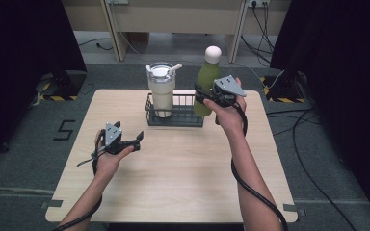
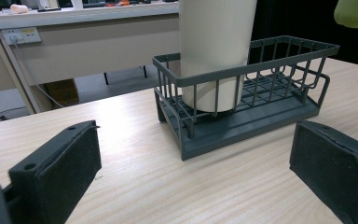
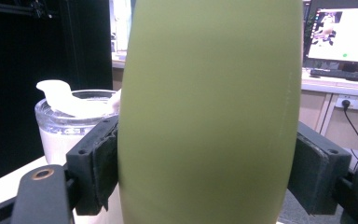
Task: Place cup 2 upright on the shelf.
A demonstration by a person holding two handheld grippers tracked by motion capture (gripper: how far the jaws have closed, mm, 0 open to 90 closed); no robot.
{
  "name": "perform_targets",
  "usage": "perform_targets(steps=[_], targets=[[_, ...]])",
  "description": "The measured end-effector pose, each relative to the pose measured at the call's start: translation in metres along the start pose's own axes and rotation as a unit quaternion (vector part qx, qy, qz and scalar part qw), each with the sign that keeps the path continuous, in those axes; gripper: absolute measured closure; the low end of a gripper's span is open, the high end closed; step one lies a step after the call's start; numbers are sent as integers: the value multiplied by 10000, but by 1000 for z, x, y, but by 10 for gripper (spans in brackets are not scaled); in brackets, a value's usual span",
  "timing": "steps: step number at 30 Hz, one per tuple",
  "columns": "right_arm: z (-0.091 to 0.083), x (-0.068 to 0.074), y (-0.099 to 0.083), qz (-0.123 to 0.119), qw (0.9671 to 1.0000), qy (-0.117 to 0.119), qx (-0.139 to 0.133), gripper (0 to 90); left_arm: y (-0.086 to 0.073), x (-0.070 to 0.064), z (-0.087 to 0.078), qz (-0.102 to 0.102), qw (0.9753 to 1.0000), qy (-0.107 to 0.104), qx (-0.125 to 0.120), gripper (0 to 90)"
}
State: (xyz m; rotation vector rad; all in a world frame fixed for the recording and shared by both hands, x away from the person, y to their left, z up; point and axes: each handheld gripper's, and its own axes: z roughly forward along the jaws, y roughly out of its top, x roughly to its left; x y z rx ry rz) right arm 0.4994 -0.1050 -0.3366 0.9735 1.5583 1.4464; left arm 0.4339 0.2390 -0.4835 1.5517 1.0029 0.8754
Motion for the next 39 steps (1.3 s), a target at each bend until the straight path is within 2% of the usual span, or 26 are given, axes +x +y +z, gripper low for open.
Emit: perform_targets(steps=[11,39], targets=[[11,1,9,5,10000,-5,1,218,1,1,-1,-16,10000,19,-12,9],[40,6,15,-4,9999,-34,127,218,1,4,-2,-49,10000,36,-38,10]])
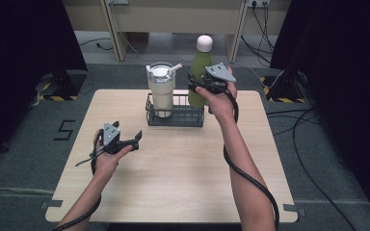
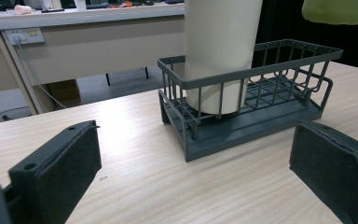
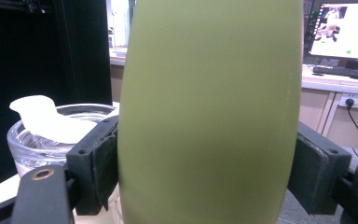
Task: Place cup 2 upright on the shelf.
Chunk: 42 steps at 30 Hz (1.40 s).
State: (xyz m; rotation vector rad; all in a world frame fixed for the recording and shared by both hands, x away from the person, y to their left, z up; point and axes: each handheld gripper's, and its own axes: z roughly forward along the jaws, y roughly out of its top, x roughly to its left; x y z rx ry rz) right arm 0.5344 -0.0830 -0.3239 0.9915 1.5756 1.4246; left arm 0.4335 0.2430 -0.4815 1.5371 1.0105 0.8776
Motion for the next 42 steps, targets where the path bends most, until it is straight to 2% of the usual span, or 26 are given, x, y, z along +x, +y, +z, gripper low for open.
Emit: perform_targets(steps=[42], targets=[[33,4,-10,45,9996,-42,289,218,0,1,0,-21,10000,1,-2,11]])
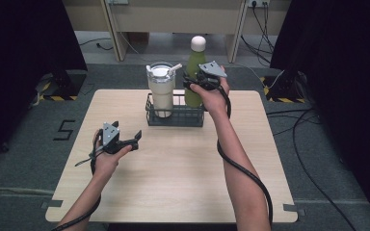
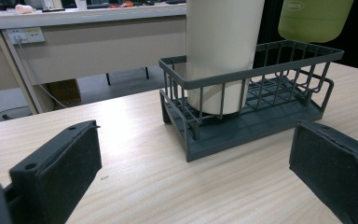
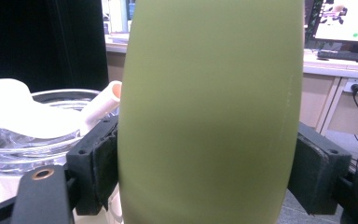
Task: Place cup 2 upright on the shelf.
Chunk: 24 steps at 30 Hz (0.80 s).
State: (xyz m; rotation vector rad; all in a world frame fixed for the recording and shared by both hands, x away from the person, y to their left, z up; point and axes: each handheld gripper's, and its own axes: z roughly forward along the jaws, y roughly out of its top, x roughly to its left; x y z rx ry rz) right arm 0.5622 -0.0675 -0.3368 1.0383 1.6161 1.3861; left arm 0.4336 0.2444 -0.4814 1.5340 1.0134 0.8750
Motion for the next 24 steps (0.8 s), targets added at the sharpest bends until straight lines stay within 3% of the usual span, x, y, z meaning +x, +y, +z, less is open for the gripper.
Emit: perform_targets(steps=[24], targets=[[14,0,-6,-2,9998,-43,174,218,-1,1,0,-6,10000,9,11,12]])
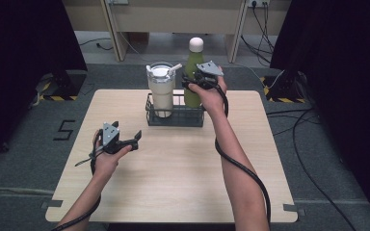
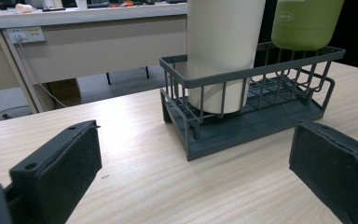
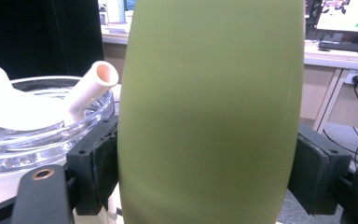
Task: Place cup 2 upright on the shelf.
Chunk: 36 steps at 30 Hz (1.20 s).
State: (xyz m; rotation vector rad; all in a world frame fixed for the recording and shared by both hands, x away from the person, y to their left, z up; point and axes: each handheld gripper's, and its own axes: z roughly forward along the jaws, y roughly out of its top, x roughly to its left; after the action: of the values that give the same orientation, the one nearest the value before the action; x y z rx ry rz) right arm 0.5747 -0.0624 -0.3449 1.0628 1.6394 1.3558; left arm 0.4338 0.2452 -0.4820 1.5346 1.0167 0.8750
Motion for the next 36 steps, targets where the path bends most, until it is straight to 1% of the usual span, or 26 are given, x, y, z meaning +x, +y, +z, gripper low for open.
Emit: perform_targets(steps=[16,27,36], targets=[[10,-1,-10,17,9998,-40,178,218,-1,-1,0,-4,10000,0,4,12],[16,-1,-20,51,9994,-57,326,218,-1,0,0,-10,10000,1,0,13],[20,1,-25,31,9992,-49,383,217,-1,-1,0,-10,10000,-4,-3,13]])
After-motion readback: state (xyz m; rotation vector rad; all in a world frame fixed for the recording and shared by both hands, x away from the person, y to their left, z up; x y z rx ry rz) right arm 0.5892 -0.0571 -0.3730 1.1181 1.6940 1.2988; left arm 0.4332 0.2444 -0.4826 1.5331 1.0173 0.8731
